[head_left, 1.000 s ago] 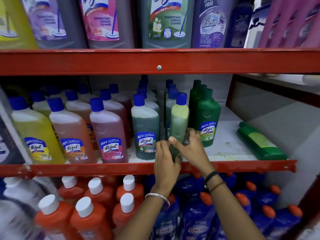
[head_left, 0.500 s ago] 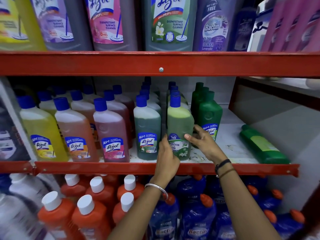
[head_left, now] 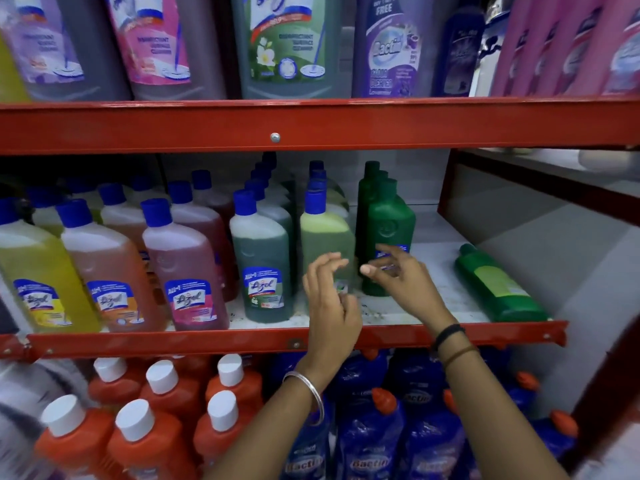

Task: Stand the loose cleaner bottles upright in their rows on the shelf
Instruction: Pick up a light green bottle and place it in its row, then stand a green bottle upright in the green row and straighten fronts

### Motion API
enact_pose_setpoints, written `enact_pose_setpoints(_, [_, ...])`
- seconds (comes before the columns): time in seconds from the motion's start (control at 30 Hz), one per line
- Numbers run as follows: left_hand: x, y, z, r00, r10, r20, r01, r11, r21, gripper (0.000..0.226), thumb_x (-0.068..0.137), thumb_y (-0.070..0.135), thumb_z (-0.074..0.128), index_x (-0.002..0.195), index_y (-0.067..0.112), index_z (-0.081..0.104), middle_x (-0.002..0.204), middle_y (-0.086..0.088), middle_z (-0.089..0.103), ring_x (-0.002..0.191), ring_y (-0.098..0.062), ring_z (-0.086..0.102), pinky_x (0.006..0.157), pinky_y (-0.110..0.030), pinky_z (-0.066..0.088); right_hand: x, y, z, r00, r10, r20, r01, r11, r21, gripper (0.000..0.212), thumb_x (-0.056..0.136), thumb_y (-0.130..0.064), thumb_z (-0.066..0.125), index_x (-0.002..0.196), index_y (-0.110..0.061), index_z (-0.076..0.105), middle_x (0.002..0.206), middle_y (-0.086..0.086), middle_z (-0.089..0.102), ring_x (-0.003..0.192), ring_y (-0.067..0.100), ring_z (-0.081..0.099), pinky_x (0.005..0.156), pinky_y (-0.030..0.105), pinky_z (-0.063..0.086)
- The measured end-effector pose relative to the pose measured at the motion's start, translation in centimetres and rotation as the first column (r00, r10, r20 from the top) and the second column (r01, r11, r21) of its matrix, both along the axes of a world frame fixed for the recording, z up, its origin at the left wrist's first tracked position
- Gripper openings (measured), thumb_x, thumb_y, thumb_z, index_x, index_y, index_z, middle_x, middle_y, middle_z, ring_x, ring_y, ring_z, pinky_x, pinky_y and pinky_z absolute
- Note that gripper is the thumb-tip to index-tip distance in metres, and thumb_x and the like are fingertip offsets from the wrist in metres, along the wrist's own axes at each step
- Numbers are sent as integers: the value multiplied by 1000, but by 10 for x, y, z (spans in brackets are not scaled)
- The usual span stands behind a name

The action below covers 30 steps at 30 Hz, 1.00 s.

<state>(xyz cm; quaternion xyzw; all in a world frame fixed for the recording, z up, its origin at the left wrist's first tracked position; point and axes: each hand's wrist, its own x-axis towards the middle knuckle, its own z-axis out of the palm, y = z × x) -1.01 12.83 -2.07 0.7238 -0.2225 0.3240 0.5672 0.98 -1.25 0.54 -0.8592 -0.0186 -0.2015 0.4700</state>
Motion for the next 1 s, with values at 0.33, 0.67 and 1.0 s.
enact_pose_setpoints(0.33, [34, -161, 5, 733, -216, -645, 528, 778, 340, 50, 69, 22, 42, 111, -3, 49, 118, -27, 54, 109, -40, 54, 88, -39, 46, -26, -155, 9, 686, -634, -356, 544, 772, -328, 45, 86, -29, 56, 116, 4, 56, 123, 29, 57, 110, 42, 56, 87, 36, 46])
enact_pose_setpoints(0.67, [44, -217, -14, 576, -261, -775, 471, 881, 53, 42, 84, 30, 51, 120, 11, 41, 124, -16, 47, 112, -34, 53, 97, -45, 47, -14, -180, -11, 837, -248, -488, 472, 778, 414, 47, 83, -18, 69, 115, 8, 48, 86, 17, 63, 69, 24, 61, 53, 29, 50])
enact_pose_setpoints(1.0, [31, -144, -13, 817, -383, -432, 421, 907, -7, 65, 84, 5, 59, 140, 21, 30, 136, -1, 37, 126, -17, 41, 109, -35, 37, -19, -138, -18, 996, -57, -69, 87, 803, 590, 41, 79, -2, 68, 117, -4, 52, 104, 9, 65, 91, 19, 64, 67, 18, 56])
